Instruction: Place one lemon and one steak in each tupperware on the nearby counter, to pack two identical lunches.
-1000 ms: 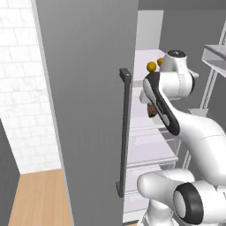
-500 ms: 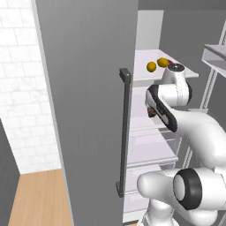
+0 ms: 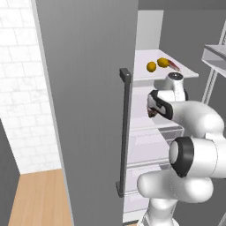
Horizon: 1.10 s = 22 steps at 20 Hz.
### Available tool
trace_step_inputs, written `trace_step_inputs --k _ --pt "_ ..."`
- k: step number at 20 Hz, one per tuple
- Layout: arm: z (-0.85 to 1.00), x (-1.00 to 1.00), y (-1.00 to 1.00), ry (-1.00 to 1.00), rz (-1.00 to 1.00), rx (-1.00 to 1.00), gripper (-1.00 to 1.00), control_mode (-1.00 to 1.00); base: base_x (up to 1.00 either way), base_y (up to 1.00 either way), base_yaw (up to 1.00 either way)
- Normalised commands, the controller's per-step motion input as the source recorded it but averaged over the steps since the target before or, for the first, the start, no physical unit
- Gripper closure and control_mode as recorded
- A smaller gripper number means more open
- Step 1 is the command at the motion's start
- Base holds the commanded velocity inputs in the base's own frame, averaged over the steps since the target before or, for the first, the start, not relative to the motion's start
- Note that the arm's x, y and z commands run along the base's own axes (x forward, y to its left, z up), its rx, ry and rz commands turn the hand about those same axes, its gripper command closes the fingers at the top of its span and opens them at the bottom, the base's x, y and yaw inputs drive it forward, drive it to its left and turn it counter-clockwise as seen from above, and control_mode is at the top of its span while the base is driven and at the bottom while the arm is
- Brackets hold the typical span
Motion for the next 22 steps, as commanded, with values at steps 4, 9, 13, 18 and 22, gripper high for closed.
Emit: trace_step_inputs --k 4,9,13,18,22 --pt "-0.12 0.17 -0.31 -0.02 0.02 0.11 -1.00 -1.00 0.00 0.00 0.00" --pt "-0.09 0.15 0.00 0.00 0.00 0.02 -1.00 -1.00 0.00 0.00 0.00" --pt "-0.17 0.26 0.07 -0.01 0.00 0.00 -1.00 -1.00 0.00 0.00 0.00" --pt "-0.28 0.37 0.03 0.00 0.00 0.00 -1.00 -1.00 0.00 0.00 0.00" --pt "-0.20 0.46 0.00 0.00 0.00 0.00 -1.00 -1.00 0.00 0.00 0.00"
